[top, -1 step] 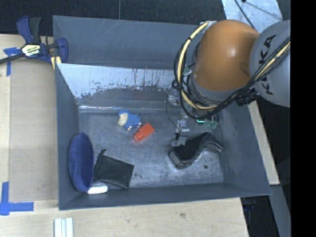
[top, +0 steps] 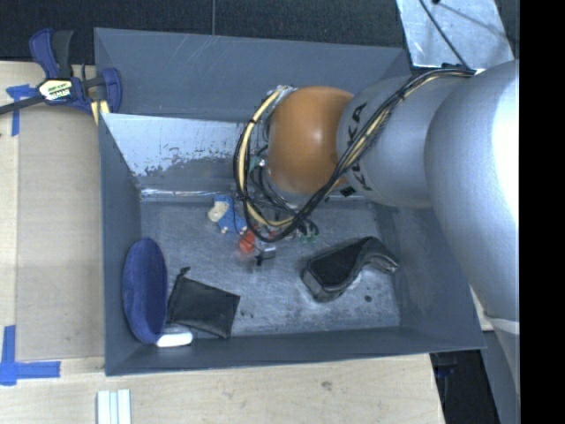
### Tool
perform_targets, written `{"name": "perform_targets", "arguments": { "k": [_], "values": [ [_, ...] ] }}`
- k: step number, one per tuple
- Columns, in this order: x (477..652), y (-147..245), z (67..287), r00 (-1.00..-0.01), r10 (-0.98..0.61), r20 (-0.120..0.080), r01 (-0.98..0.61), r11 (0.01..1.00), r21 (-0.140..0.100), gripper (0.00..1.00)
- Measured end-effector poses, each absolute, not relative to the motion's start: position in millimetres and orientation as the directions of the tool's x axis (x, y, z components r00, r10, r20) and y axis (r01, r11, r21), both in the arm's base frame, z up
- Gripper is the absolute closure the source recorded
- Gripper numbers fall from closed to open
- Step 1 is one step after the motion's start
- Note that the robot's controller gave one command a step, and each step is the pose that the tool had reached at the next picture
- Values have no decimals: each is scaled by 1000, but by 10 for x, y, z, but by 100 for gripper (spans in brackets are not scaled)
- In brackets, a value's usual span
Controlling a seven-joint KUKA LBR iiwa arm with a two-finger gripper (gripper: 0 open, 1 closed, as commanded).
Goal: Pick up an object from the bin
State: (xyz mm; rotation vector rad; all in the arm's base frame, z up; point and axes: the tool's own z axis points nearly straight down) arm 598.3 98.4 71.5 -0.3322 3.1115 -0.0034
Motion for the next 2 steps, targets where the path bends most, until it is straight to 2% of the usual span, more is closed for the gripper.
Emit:
{"name": "perform_targets", "arguments": {
  "k": [1,2],
  "values": [
    [6088,666,1018,-907,-420,-8,-420,908,-4,0],
    [6143,749,1209,-929,-371,-7,-371,929,-1,0]
  ]
}}
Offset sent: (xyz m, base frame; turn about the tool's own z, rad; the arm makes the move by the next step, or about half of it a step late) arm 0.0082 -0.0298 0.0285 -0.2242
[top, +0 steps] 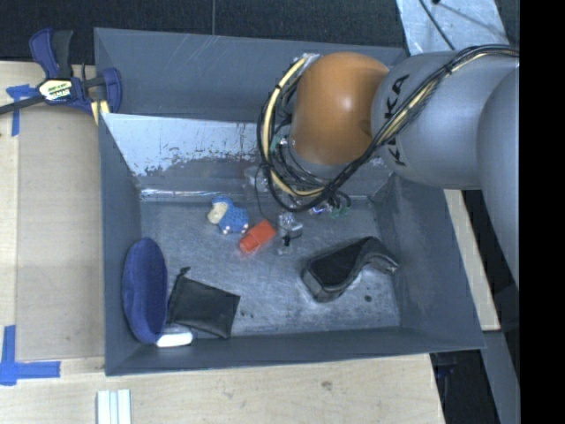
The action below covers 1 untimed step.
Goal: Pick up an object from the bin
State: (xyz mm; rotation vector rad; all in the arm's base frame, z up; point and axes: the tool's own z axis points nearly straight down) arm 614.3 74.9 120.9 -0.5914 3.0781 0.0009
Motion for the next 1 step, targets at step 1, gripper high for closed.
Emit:
{"name": "perform_targets", "arguments": {
  "k": [1],
  "values": [
    [6185,824,678,-958,-287,1,-287,958,1,0]
  ]
}}
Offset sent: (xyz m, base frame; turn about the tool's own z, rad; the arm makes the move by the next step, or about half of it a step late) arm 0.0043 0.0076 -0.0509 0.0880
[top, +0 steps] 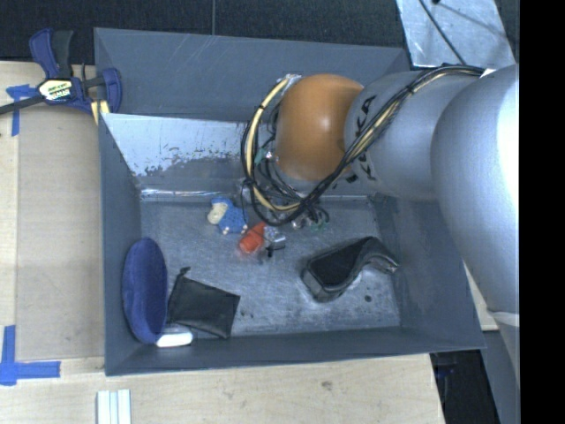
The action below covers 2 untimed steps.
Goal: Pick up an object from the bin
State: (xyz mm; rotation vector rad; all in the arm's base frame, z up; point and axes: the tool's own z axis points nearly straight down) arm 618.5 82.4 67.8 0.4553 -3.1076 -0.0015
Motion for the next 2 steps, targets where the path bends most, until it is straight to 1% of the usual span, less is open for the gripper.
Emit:
{"name": "perform_targets", "arguments": {
  "k": [1,2],
  "values": [
    [6194,821,685,-958,-285,-2,-285,958,1,0],
    [6206,821,703,-959,-285,-5,-285,959,1,100]
  ]
}}
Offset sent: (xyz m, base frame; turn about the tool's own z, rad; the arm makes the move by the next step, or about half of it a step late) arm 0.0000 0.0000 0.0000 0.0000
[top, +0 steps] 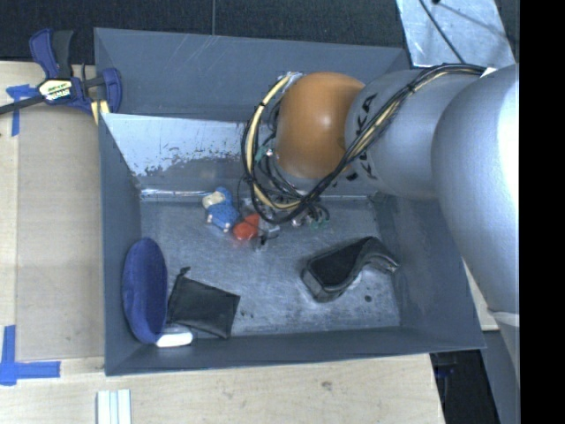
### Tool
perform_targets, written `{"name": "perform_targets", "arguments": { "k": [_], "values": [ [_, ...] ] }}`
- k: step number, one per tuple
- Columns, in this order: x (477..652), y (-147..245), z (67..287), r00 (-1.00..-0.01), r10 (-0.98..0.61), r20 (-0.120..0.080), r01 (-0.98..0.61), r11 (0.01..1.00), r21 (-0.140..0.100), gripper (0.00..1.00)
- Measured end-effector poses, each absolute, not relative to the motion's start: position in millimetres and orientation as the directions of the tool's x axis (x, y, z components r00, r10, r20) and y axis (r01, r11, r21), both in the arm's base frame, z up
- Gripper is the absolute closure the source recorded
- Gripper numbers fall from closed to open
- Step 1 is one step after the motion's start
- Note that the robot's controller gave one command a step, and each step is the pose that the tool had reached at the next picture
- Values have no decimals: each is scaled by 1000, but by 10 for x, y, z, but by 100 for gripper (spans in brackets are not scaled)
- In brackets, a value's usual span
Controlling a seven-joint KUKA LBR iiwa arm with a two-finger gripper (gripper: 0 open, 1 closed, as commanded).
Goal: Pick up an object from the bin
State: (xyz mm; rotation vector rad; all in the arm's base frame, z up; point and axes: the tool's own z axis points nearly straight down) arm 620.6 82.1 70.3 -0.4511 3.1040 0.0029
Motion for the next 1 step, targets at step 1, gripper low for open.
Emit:
{"name": "perform_targets", "arguments": {
  "k": [1],
  "values": [
    [6228,820,1072,-959,-283,-9,-283,959,-1,100]
  ]
}}
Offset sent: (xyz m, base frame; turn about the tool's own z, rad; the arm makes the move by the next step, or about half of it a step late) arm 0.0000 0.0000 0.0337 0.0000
